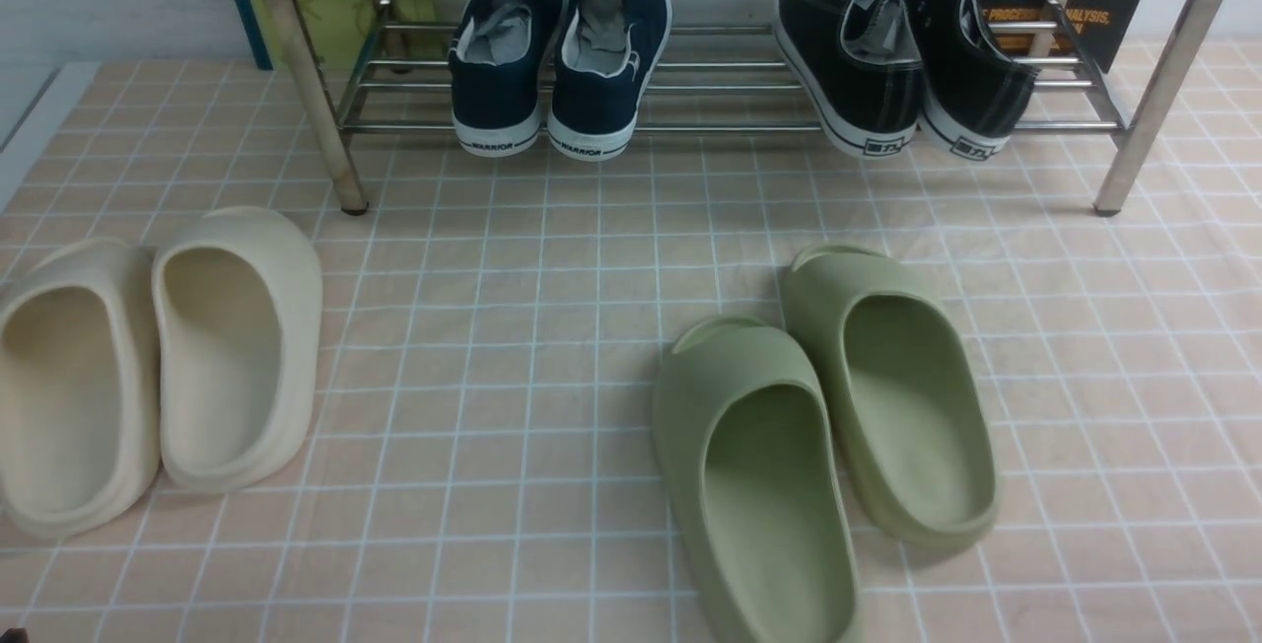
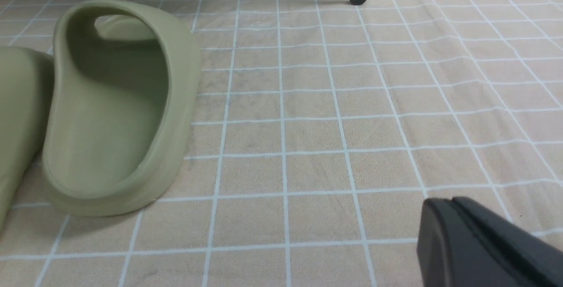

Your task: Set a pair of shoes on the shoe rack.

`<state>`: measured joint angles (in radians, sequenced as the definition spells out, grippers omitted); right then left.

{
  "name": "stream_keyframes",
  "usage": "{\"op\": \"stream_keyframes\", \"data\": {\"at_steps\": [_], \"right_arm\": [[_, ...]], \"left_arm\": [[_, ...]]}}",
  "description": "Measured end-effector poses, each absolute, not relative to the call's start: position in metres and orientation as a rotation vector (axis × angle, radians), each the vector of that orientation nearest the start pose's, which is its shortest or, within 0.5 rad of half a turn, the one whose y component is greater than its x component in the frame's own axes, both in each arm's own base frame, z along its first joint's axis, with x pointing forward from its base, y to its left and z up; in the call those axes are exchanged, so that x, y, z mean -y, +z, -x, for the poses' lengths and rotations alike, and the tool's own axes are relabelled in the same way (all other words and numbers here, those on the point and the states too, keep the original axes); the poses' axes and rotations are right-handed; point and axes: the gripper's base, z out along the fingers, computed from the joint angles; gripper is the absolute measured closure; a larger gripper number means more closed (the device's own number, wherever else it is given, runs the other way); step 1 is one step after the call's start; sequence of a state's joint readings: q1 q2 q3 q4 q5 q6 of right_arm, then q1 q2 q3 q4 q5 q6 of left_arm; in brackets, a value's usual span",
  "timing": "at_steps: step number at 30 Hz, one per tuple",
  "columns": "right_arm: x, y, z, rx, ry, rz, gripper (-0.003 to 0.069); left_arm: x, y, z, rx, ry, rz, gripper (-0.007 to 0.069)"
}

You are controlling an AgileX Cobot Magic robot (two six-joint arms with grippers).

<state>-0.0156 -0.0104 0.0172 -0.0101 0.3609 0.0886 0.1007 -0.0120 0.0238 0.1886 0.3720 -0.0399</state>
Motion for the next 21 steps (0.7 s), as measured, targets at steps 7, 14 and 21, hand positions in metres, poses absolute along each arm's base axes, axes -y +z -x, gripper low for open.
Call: {"op": "stream_keyframes", "data": {"at_steps": [7, 14, 21], "right_arm": [[0.0012, 0.1755, -0.0528, -1.849, 0.041, -0.090, 0.0676], [0.0012, 0.1754, -0.0528, -1.850, 0.041, -0.090, 0.0673], [0.0012, 0.1754, -0.0528, -1.850, 0.041, -0.091, 0.0668]], "left_arm": [[-0.0115, 0.1729, -0.0516, -1.867, 0.227, 0.014, 0.0387], [-0.0115, 0.1729, -0.0516, -1.867, 0.227, 0.014, 0.0387], [-0.0115, 0.1729, -0.0516, -1.867, 0.227, 0.014, 0.0387]]}}
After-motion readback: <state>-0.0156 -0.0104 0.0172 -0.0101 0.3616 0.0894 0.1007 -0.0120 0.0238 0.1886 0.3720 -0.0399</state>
